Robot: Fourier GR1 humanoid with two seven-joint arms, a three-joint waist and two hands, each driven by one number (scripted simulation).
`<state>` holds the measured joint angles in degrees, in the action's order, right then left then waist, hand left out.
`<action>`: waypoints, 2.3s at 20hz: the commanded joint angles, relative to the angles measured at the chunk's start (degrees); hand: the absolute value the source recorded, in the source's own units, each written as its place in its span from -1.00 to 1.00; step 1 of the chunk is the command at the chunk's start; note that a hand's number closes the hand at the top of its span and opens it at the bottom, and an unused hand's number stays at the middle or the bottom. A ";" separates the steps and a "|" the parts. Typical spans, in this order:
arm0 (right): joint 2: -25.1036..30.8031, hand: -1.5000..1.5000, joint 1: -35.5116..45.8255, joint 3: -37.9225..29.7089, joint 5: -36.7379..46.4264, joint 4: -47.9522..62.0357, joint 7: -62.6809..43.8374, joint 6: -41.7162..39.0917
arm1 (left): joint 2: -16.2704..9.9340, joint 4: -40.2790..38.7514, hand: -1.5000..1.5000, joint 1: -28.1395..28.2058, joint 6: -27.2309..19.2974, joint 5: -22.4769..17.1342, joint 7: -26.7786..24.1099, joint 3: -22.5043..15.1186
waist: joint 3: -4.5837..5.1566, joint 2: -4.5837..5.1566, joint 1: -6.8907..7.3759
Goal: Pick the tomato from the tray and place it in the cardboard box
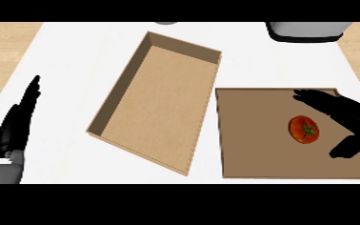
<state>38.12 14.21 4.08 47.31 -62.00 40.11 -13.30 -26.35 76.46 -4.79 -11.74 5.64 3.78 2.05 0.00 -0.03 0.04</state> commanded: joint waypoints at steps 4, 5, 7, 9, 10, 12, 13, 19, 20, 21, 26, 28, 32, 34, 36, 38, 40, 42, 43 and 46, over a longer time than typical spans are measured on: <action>-2.67 -1.00 -6.95 -0.69 0.25 -11.10 -0.02 -2.09 | 0.80 1.50 0.00 1.20 1.87 1.77 0.26 2.40 | 0.01 -0.06 -0.15; -0.17 -1.00 -1.78 -2.00 0.84 -3.87 5.22 -2.67 | -0.11 2.72 0.00 -1.23 3.73 1.02 3.13 2.89 | -0.01 0.02 0.12; -3.23 -1.00 -7.22 -0.78 0.11 -15.99 -2.03 -5.73 | 0.40 -0.68 0.00 -1.78 4.74 0.66 1.24 3.92 | 0.03 -0.06 -0.31; -2.61 -1.00 -8.43 -1.95 1.34 -15.37 -0.81 -6.48 | 0.70 -2.34 0.00 0.12 5.28 1.33 -2.54 5.63 | 0.02 -0.02 -0.15; -3.91 -1.00 -7.26 -0.51 2.98 -17.91 -5.47 -7.53 | 2.78 0.06 0.00 0.12 2.90 2.97 0.21 3.59 | 0.02 -0.04 -0.12; -5.04 -1.00 -8.07 0.18 6.09 -15.40 -5.76 -4.31 | 3.02 -4.01 0.00 -3.53 3.54 3.03 -1.06 4.25 | 0.02 0.02 -0.23; -4.44 -1.00 -10.06 0.61 6.93 -17.44 -7.51 -4.89 | 2.05 2.43 0.00 3.02 2.87 2.85 -0.18 4.94 | 0.01 -0.10 0.06; -6.56 -1.00 -6.94 -0.66 11.52 -7.34 -6.38 -1.82 | 2.80 -0.66 0.00 -2.06 4.18 4.97 0.59 5.84 | -0.01 0.04 0.03; -8.94 -1.00 -4.23 -0.65 11.85 -5.33 -6.88 -1.28 | 2.29 -0.52 0.00 -2.85 5.68 4.25 0.56 6.82 | -0.01 0.05 0.12; -10.59 -1.00 -6.56 0.59 12.14 -10.66 -11.74 -2.49 | 5.84 6.43 0.00 4.17 2.60 6.19 2.25 3.33 | -0.01 -0.06 0.27; -11.25 1.00 -2.19 -3.51 13.04 -2.39 -4.54 11.39 | 4.25 1.95 0.00 0.15 3.68 6.38 0.18 5.41 | -0.05 0.10 0.38; -13.34 1.00 -2.87 -2.83 14.08 -6.05 -7.91 11.71 | 4.63 2.19 0.00 -0.21 4.46 5.87 1.17 5.74 | -0.01 0.02 0.05; -13.48 1.00 -1.81 -5.88 14.41 -0.10 -3.61 20.91 | 2.67 2.00 0.00 -1.75 7.30 4.69 3.03 6.85 | -0.06 0.10 0.27; -16.34 1.00 1.44 -3.98 16.28 -0.28 -7.03 19.46 | 5.99 -0.70 0.00 -2.09 3.70 7.72 0.78 5.05 | -0.02 0.13 0.24; -16.69 1.00 7.90 -3.20 16.84 4.42 -8.15 13.88 | 3.63 1.00 0.00 -1.60 6.55 5.55 -0.15 6.94 | -0.02 0.18 0.90; -17.22 1.00 14.60 -3.46 15.71 9.23 -7.84 8.86 | 3.27 0.60 0.00 -3.64 7.57 5.41 1.15 6.45 | -0.05 0.42 1.57; -18.42 1.00 20.97 -4.57 16.21 15.65 -8.56 9.47 | 5.61 2.26 0.00 -0.05 5.89 6.73 -0.25 4.96 | -0.07 0.48 2.16; -18.94 1.00 21.20 -5.24 16.86 12.16 -11.29 11.54 | 5.98 0.19 0.00 -0.18 5.09 6.73 -1.70 6.50 | -0.01 0.17 0.75; -17.57 1.00 23.14 -7.09 14.97 12.87 -9.20 11.11 | 6.07 -2.73 0.00 -2.04 5.00 7.68 -2.90 5.87 | 0.00 0.25 0.60; -18.77 1.00 23.76 -8.42 13.11 11.31 -8.44 12.81 | 5.50 -1.73 0.00 -2.16 5.52 7.07 -1.24 7.13 | -0.01 0.16 0.46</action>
<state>20.54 34.19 -2.24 62.29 -51.58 31.24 -2.05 -21.19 76.13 -6.10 -5.94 12.35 2.78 8.71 0.05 0.12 0.71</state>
